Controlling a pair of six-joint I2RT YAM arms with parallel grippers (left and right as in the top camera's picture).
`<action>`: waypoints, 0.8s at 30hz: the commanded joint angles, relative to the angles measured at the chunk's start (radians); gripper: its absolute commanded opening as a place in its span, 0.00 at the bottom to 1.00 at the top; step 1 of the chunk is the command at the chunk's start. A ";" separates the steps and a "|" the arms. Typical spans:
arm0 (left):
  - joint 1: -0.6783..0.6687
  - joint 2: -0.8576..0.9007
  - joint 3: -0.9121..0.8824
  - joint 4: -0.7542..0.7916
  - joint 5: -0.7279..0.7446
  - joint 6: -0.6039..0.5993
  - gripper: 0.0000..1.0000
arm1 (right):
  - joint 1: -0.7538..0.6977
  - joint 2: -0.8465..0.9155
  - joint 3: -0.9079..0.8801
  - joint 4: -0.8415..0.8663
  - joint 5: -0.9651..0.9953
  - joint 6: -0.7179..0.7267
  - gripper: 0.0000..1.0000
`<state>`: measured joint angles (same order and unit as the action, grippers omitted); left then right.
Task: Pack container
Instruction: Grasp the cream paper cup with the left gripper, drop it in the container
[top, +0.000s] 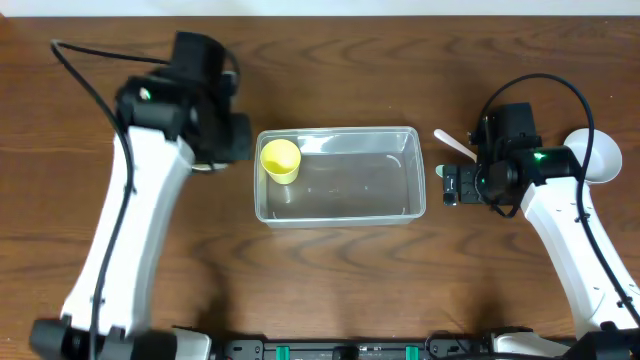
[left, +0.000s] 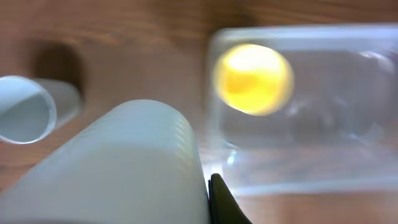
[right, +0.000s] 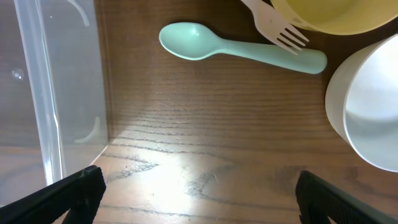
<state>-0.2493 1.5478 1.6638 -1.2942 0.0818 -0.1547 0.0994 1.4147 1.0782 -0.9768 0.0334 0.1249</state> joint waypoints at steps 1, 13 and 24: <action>-0.122 -0.006 -0.005 -0.005 0.005 -0.028 0.06 | -0.009 0.004 0.016 0.000 0.011 0.009 0.99; -0.295 0.114 -0.246 0.168 0.004 -0.050 0.06 | -0.009 0.004 0.016 -0.005 0.012 0.008 0.99; -0.283 0.252 -0.404 0.340 -0.050 -0.037 0.06 | -0.009 0.004 0.016 -0.018 0.012 0.009 0.99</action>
<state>-0.5430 1.7741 1.2636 -0.9596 0.0631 -0.1871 0.0994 1.4151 1.0782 -0.9894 0.0353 0.1249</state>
